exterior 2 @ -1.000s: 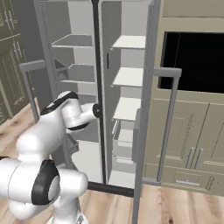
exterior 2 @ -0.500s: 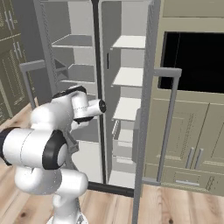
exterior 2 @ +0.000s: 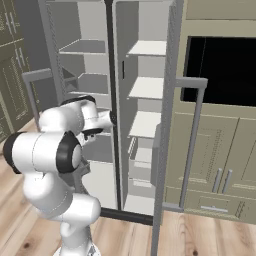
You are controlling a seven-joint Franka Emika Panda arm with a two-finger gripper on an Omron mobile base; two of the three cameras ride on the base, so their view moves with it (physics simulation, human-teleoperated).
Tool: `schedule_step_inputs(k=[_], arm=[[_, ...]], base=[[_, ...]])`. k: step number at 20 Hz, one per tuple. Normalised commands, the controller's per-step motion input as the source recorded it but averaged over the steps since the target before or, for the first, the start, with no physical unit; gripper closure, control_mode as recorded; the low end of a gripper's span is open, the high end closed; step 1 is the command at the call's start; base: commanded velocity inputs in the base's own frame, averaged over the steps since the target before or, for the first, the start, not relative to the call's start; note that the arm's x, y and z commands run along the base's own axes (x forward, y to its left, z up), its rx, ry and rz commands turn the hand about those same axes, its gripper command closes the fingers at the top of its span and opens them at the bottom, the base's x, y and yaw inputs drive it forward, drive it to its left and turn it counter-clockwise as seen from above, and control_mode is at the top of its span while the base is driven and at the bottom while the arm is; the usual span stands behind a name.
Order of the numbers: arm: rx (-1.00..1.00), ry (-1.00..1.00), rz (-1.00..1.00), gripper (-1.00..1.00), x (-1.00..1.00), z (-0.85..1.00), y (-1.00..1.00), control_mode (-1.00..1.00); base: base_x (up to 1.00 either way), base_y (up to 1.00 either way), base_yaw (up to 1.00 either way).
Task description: Place one of the steaks on the plate and the other in the bowl. Then place the bowl in the fridge.
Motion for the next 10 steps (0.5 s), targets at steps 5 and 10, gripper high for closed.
schedule_step_inputs(k=[5, 10], arm=[[0.00, 0.00, 0.11, -1.00, -0.68, 0.02, 0.63, -1.00], [-0.02, -0.01, 0.08, -1.00, -0.83, 0.18, 0.99, -1.00]], base=[[0.00, 0.00, 0.00], [0.00, 0.00, 0.00]])
